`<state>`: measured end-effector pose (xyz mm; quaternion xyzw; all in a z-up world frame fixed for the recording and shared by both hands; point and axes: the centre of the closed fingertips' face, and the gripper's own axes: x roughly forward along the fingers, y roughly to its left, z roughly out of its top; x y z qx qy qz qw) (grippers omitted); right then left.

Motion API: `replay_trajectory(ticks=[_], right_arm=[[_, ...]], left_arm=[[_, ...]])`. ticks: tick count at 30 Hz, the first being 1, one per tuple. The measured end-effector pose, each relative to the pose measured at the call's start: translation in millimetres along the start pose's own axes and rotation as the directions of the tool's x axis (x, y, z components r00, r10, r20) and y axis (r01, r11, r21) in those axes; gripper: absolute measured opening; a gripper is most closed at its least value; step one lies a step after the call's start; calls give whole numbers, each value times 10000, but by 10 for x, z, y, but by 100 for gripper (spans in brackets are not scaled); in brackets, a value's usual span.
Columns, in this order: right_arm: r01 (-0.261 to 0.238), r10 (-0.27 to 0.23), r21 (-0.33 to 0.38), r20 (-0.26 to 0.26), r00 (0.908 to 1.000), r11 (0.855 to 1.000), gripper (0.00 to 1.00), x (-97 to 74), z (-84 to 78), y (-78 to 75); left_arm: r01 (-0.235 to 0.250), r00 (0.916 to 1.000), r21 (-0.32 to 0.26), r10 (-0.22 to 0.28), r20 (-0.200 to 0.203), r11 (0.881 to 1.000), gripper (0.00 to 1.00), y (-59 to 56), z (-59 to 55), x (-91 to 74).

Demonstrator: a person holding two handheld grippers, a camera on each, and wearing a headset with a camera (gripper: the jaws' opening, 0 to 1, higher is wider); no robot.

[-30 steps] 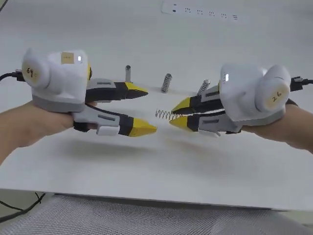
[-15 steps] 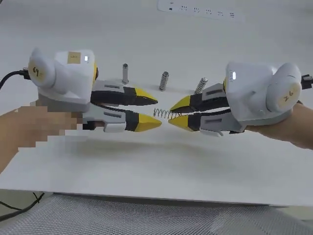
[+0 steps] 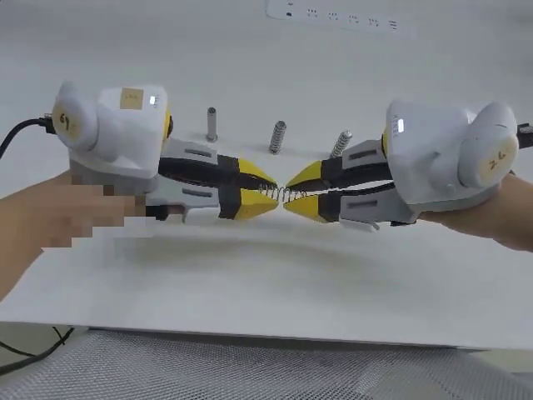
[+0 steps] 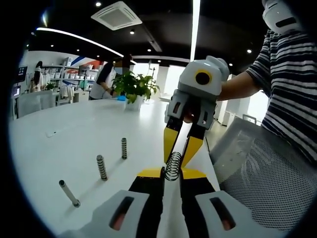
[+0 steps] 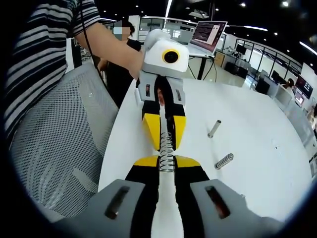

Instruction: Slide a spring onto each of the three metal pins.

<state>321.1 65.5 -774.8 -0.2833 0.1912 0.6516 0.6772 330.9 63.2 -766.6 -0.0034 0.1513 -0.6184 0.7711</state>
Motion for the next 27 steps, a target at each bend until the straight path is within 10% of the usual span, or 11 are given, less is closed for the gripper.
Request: replay_trajectory(ticks=[27], right_arm=[[98, -87, 599, -183, 9998, 9982, 17, -62, -90, 60]], left_arm=[[177, 9998, 38, -176, -121, 9998, 7, -36, -1, -44]])
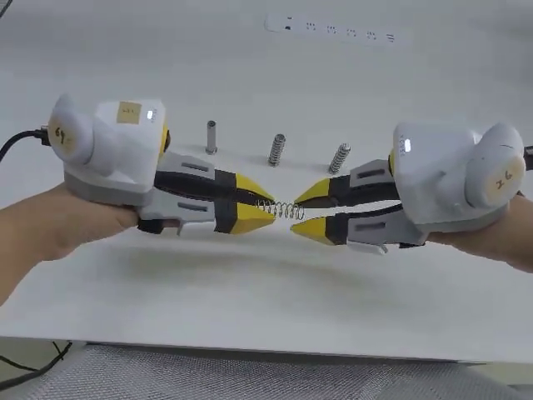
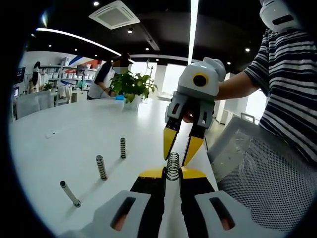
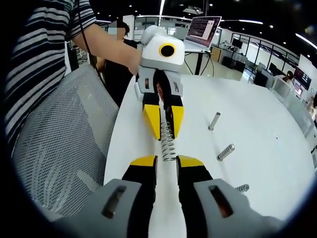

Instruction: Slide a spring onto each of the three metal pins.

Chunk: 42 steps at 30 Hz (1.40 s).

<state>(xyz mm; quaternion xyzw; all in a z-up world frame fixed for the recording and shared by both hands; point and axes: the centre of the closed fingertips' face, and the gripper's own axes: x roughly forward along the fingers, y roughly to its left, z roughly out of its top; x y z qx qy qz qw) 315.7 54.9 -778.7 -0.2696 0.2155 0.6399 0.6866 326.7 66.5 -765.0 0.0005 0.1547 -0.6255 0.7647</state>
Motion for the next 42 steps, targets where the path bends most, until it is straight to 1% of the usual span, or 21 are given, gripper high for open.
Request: replay_trajectory(ticks=[6, 9, 12, 21, 25, 28, 31, 36, 39, 42], right_arm=[[32, -32, 4, 38, 10000, 10000, 17, 3, 9, -14], [6, -6, -21, 33, 10000, 10000, 15, 6, 12, -10], [-76, 76, -19, 16, 10000, 10000, 13, 7, 8, 7], [-115, 117, -277, 54, 9999, 9995, 12, -25, 47, 24], [-51, 55, -124, 340, 9994, 9999, 12, -62, 102, -1], [31, -23, -238, 328, 9995, 9997, 12, -66, 125, -3], [60, -49, -282, 384, 9993, 9996, 12, -69, 165, -8], [59, -42, -563, 308, 9995, 9984, 13, -65, 198, -3], [53, -19, -571, 601, 9982, 9984, 13, -73, 309, 7], [50, -1, -746, 659, 9978, 9972, 13, -61, 372, 18]], left_arm=[[79, 10000, -5, -79, -49, 10000, 7, -15, -6, 3], [148, 9999, -9, -148, -41, 9999, 7, -41, 0, 10], [156, 9999, -22, -156, -34, 9999, 7, -42, 3, 5], [178, 9998, -67, -178, -94, 9998, 7, -49, -21, 1], [138, 9998, -59, -139, -158, 9999, 7, -43, -42, -3], [120, 9998, -44, -120, -178, 9999, 7, -35, -44, -3], [115, 9993, 71, -112, -353, 9999, 7, -40, -80, 5], [121, 9988, 131, -115, -474, 9998, 7, -43, -107, 5], [175, 9981, 237, -161, -602, 9996, 7, -66, -135, 22], [169, 9976, 295, -149, -672, 9994, 7, -69, -154, 37]])
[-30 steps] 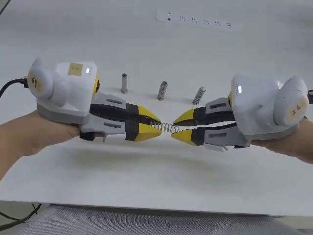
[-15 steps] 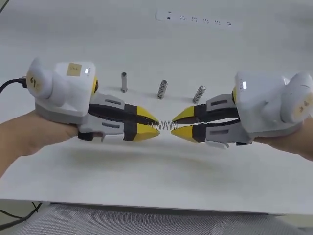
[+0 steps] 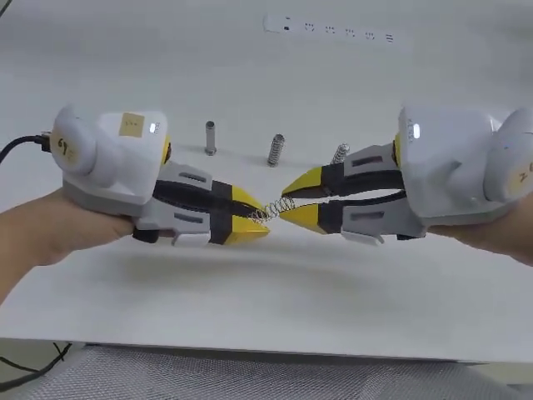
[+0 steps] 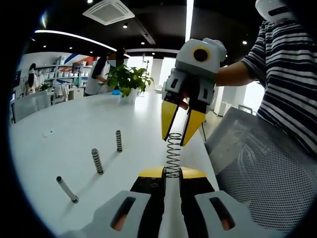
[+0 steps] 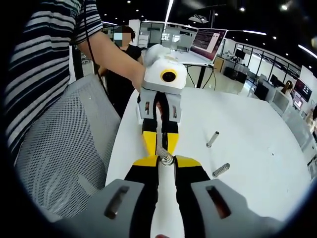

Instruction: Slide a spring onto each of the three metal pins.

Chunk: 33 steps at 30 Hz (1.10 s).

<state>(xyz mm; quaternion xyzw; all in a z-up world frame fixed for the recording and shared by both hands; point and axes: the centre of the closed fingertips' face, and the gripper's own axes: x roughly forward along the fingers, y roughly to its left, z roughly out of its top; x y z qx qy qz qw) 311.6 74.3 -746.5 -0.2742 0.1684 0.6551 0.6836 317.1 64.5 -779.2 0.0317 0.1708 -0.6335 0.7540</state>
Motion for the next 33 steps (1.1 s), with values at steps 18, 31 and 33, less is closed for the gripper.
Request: replay_trajectory(ticks=[18, 31, 33], right_arm=[[239, -229, -98, 870, 9959, 9997, 13, 106, 264, 27], [411, -473, 460, 1441, 9884, 9981, 13, 131, 344, -6], [445, -493, 364, 1443, 9883, 9983, 13, 139, 350, 2]], left_arm=[[-1, 9999, 197, -1, 114, 9998, 7, -52, 36, 8], [-194, 9995, 266, 187, 266, 9995, 7, -45, 71, -69], [-217, 9995, 287, 210, 252, 9994, 7, -40, 67, -78]])
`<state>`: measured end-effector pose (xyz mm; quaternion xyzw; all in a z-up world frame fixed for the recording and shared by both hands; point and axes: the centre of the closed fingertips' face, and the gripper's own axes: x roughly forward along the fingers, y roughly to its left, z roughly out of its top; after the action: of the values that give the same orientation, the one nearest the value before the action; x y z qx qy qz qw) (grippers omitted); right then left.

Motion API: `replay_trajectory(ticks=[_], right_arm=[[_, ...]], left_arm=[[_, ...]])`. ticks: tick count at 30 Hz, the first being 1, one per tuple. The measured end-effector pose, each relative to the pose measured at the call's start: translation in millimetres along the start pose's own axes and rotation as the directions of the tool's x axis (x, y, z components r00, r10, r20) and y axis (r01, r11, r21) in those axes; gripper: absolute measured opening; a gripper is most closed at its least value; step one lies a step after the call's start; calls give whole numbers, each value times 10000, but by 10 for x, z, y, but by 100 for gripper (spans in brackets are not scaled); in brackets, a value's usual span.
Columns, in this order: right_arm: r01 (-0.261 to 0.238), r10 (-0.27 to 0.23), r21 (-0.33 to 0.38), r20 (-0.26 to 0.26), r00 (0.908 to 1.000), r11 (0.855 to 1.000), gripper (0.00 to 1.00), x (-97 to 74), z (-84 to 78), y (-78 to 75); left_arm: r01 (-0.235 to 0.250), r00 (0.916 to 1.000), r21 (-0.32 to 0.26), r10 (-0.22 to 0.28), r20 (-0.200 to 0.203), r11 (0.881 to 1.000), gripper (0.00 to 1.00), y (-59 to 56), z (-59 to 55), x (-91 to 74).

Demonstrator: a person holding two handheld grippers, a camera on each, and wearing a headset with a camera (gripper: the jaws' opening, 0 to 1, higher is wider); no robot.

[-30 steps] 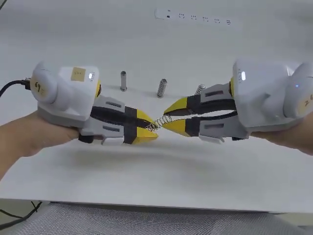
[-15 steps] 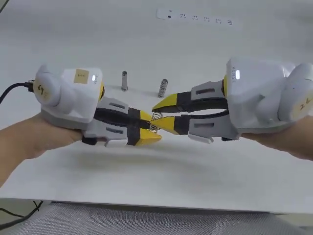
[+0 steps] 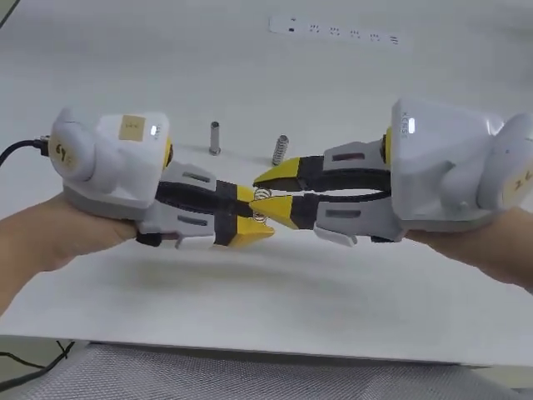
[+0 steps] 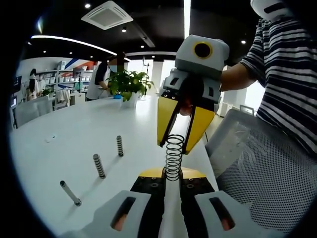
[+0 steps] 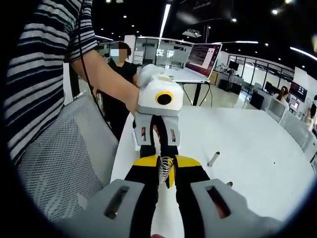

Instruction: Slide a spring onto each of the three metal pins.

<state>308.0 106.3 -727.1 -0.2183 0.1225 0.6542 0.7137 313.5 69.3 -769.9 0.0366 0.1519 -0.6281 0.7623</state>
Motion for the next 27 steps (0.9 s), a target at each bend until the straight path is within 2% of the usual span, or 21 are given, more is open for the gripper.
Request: replay_trajectory(ticks=[5, 7, 16, 27], right_arm=[[130, -143, -910, -135, 9998, 9958, 12, 21, 21, 22], [183, -196, -991, -123, 9997, 9949, 12, 22, 26, 16], [249, -259, -904, -102, 9996, 9956, 12, 16, 29, -17], [486, -492, -934, -38, 9988, 9944, 12, 10, 52, -71]], left_arm=[[-93, 9999, -118, 94, 91, 9999, 7, 19, 0, -21], [-115, 9998, -204, 117, 134, 9997, 7, 24, 4, -27], [-143, 9997, -374, 151, 200, 9992, 8, 22, 14, -11], [-551, 9976, -520, 571, 384, 9971, 11, 95, 55, -35]])
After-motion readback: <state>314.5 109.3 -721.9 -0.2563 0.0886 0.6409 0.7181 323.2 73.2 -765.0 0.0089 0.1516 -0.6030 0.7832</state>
